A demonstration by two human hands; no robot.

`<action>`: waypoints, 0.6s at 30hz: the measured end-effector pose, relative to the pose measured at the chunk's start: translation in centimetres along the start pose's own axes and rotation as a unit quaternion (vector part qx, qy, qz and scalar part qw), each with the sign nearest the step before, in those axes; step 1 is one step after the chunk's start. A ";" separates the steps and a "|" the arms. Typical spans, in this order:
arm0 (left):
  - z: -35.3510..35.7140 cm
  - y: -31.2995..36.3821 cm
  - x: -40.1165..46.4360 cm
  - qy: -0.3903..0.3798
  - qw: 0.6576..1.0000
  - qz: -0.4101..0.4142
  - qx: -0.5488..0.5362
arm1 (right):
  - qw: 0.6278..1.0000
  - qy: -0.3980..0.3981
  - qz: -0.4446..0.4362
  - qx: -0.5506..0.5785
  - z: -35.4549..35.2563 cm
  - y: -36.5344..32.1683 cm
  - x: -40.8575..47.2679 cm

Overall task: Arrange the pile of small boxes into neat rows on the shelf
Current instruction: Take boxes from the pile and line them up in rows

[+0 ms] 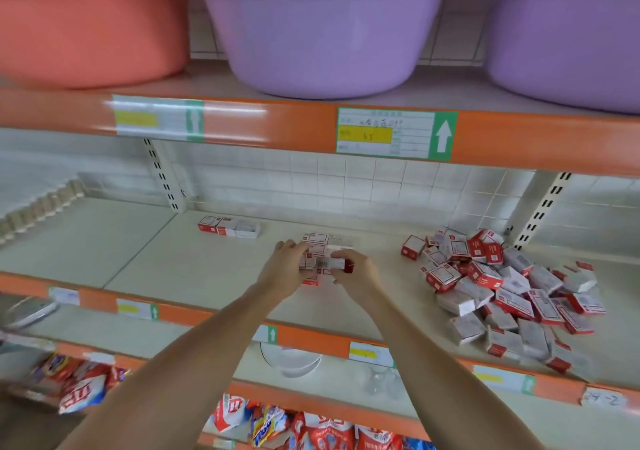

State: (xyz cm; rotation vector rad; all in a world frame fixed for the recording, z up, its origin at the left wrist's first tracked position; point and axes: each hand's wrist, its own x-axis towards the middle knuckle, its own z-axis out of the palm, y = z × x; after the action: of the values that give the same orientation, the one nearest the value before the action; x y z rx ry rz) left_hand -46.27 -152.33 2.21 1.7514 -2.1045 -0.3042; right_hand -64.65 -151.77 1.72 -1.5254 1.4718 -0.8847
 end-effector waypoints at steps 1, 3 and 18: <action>0.0 -0.6 -0.1 0.003 1.000 -0.002 -0.005 | 1.000 -0.006 0.006 0.001 0.5 0.2 0.0; -0.2 -1.6 -0.2 0.003 1.000 -0.012 -0.006 | 1.000 -0.008 0.009 -0.001 1.3 0.4 -0.2; -0.6 -5.0 -0.2 0.008 0.999 -0.019 -0.030 | 0.990 -0.067 0.003 -0.125 4.3 -0.2 -2.0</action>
State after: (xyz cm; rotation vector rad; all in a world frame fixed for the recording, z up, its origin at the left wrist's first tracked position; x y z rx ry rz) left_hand -41.47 -153.08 0.69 1.7538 -2.0318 -0.3596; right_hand -60.80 -149.42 0.17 -1.7257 1.5314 -0.5986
